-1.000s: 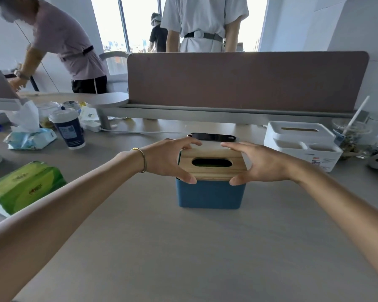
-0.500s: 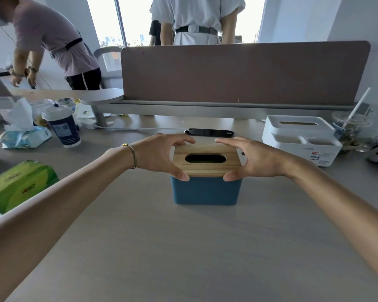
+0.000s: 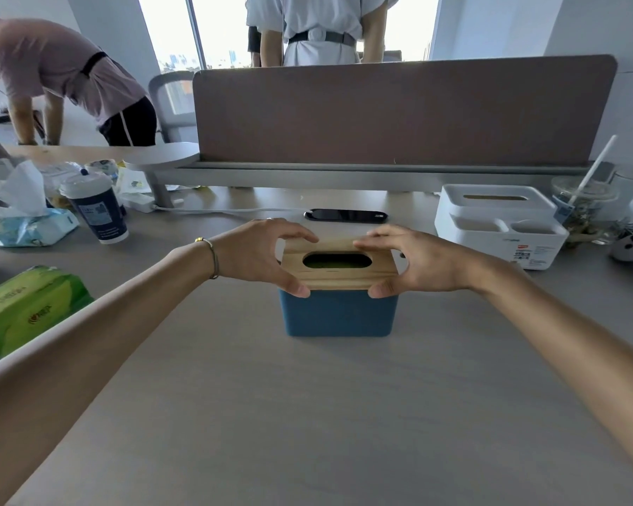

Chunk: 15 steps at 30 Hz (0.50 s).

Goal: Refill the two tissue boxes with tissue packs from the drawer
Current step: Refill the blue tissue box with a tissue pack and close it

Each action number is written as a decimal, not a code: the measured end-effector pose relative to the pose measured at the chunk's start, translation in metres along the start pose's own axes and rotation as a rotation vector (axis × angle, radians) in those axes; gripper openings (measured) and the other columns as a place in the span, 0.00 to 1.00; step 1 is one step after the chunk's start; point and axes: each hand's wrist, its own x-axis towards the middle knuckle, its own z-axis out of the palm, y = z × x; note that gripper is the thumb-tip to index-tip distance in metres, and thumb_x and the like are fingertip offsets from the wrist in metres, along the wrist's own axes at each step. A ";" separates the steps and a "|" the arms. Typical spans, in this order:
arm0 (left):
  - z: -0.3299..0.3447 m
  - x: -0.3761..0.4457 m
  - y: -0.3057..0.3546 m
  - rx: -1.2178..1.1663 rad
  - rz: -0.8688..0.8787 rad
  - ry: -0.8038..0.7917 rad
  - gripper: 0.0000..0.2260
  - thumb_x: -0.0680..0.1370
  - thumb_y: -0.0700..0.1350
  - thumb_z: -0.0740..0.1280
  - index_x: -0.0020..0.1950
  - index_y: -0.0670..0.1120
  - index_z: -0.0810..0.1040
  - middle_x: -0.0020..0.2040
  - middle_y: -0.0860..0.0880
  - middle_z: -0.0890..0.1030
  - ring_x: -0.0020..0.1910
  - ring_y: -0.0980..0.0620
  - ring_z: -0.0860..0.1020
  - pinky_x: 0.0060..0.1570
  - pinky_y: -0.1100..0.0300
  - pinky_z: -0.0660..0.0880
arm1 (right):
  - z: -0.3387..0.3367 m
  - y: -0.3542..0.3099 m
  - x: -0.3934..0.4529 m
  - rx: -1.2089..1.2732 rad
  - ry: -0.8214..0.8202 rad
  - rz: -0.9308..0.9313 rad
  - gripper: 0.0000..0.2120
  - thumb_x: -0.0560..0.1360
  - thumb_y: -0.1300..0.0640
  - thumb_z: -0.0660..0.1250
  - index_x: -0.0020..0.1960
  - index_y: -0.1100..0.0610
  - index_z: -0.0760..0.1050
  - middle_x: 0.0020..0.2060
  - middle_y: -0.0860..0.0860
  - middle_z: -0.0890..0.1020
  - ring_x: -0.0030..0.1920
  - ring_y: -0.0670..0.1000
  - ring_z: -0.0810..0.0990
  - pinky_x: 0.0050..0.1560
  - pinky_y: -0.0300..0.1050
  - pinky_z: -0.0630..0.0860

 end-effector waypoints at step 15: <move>0.022 -0.012 -0.005 -0.187 -0.054 -0.060 0.35 0.72 0.52 0.79 0.77 0.56 0.70 0.82 0.56 0.58 0.78 0.61 0.59 0.77 0.56 0.60 | 0.005 -0.009 0.001 0.144 -0.025 0.098 0.40 0.67 0.47 0.79 0.75 0.39 0.66 0.81 0.44 0.49 0.80 0.46 0.53 0.69 0.38 0.53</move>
